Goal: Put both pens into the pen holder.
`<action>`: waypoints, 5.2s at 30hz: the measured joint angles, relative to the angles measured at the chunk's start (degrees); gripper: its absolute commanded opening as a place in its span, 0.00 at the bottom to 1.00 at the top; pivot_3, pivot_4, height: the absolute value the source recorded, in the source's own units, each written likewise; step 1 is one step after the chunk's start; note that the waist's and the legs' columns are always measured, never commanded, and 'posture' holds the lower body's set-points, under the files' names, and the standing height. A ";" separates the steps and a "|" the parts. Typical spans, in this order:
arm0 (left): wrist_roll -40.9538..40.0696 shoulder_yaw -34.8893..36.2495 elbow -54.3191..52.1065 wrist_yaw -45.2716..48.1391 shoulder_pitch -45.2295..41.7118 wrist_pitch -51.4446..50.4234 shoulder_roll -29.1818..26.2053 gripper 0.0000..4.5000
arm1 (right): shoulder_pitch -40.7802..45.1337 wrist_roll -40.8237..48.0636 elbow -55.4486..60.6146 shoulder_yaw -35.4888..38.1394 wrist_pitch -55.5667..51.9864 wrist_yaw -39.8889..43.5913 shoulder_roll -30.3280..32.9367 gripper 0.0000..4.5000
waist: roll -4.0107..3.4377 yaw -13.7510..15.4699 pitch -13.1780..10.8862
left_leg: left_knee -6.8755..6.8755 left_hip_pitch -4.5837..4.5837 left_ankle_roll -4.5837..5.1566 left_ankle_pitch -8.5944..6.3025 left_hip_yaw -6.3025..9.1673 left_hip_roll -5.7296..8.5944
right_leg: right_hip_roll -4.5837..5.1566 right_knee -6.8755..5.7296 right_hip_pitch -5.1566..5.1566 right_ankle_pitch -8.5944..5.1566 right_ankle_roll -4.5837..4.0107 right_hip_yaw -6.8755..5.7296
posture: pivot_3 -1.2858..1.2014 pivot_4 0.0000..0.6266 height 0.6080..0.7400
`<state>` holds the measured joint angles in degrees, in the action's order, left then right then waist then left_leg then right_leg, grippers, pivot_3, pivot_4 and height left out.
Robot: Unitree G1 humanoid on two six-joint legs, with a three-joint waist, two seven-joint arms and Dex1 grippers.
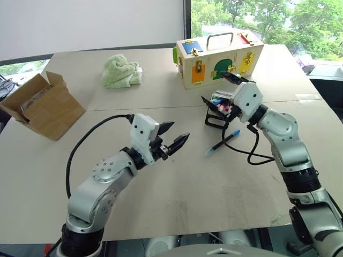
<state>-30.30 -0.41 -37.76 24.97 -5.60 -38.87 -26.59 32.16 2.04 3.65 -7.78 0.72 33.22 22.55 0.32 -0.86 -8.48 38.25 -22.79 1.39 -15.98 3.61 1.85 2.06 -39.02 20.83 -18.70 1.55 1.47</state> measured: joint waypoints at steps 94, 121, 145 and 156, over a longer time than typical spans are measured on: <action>-5.77 -10.85 18.00 10.05 -7.32 2.77 19.45 0.00 | -17.81 72.45 13.43 24.68 -57.02 -7.94 4.55 0.19 | 0.11 0.30 -0.21 | 0.20 -0.05 0.15 -0.07 0.06 0.02 | -0.05 -0.04 -0.17 0.02 0.05 0.02 | 0.52 0.24 1.00; 7.16 -4.79 5.13 -2.99 -0.93 1.47 4.79 0.67 | 0.01 24.84 13.99 7.99 -21.95 -7.28 5.81 0.02 | 0.04 0.32 -0.30 | 0.15 0.00 0.10 -0.04 0.05 0.07 | -0.02 -0.05 -0.05 0.02 0.05 0.10 | 0.52 0.24 1.00; 8.21 -4.67 -0.42 -4.90 -2.48 -5.16 3.56 0.67 | -3.17 4.83 3.66 1.45 1.88 1.40 2.89 0.02 | 0.05 0.09 -0.31 | 0.11 0.00 0.07 -0.03 0.07 0.04 | -0.03 -0.03 -0.03 0.02 0.04 0.08 | 0.52 0.24 1.00; 6.49 -4.59 -0.42 -2.10 -3.15 -2.76 4.28 0.68 | -2.39 -0.89 -7.69 1.36 9.93 0.16 1.25 0.59 | 0.05 0.03 -0.31 | 0.11 0.01 0.05 -0.02 0.06 0.04 | -0.04 -0.05 -0.04 0.02 0.04 0.09 | 0.52 0.24 1.00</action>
<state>-23.82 -5.00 -38.18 22.86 -8.75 -41.63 -22.32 29.77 1.15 -4.05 -6.42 10.65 33.38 23.81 0.36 -0.83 -8.79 38.36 -22.77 1.44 -16.00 3.67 1.89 2.02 -39.07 20.80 -18.67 1.59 1.55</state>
